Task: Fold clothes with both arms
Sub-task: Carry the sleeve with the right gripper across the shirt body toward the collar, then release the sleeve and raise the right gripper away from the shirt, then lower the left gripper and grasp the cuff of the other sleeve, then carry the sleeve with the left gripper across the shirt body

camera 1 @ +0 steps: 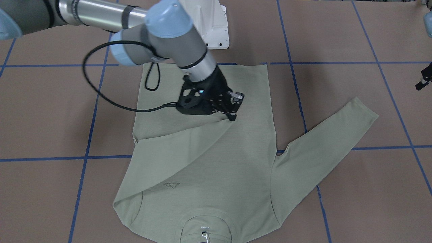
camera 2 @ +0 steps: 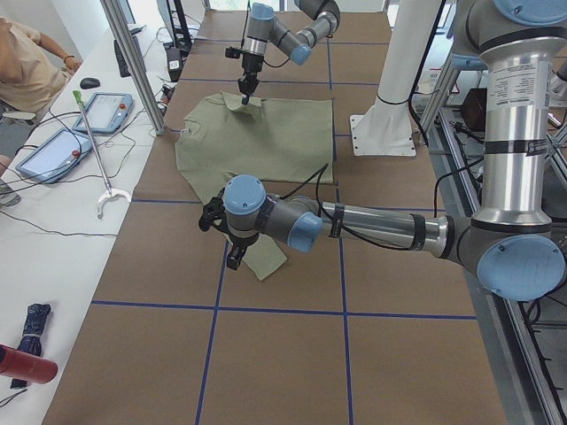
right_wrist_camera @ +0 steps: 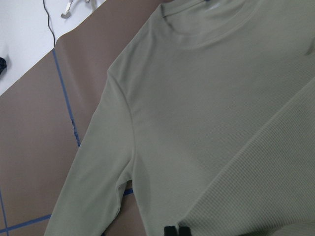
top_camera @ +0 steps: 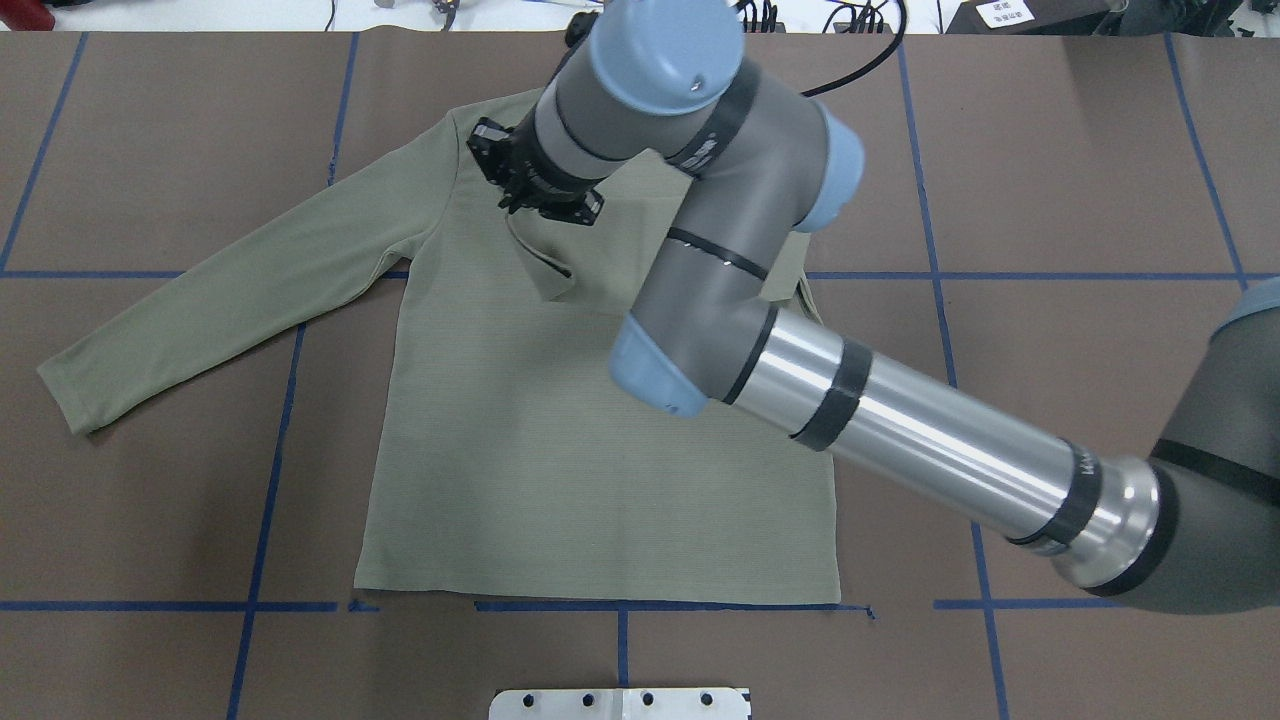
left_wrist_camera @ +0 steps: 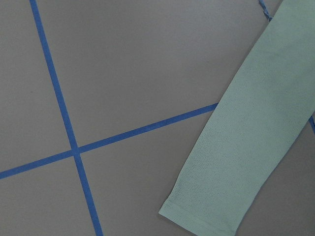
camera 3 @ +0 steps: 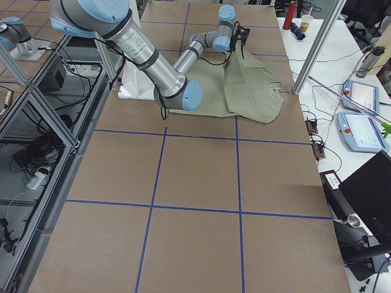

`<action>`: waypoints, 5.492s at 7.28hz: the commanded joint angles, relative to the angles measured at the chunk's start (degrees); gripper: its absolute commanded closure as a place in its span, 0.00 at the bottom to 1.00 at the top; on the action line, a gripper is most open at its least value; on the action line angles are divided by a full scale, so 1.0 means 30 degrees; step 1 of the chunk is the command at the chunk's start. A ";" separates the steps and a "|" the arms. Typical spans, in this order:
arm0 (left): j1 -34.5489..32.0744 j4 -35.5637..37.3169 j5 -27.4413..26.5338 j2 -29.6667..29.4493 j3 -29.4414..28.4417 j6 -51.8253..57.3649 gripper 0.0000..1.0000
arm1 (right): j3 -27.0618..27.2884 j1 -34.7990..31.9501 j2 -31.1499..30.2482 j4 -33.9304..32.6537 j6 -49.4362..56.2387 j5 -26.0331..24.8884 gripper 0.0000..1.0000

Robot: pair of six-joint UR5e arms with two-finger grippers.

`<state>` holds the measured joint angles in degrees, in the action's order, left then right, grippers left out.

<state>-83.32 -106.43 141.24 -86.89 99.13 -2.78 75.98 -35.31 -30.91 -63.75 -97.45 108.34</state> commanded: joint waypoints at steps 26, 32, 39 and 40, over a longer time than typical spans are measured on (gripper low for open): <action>0.5830 -0.4893 -0.0057 -0.2354 -0.8463 -0.4670 0.68 | 0.7427 -0.5984 -1.1874 -0.0810 0.3917 0.4842 0.01; 0.5859 -0.4601 0.2897 -0.2410 -0.4960 -0.7522 1.00 | 0.7572 -0.6304 -1.2397 -0.0723 0.4179 0.5163 0.01; 1.2759 -0.4923 -0.3845 -1.7620 -0.5522 -2.5606 1.00 | 0.7866 -1.0640 -1.7730 -0.0694 1.2963 0.7420 0.01; 1.4659 -0.5097 -0.6418 -2.0112 -0.7593 -2.6864 1.00 | 0.7866 -1.0758 -1.7792 -0.0693 1.2970 0.7479 0.01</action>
<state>-45.72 -121.27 130.92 -137.80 82.27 -78.25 99.62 -66.60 -83.41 -65.86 -59.93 130.26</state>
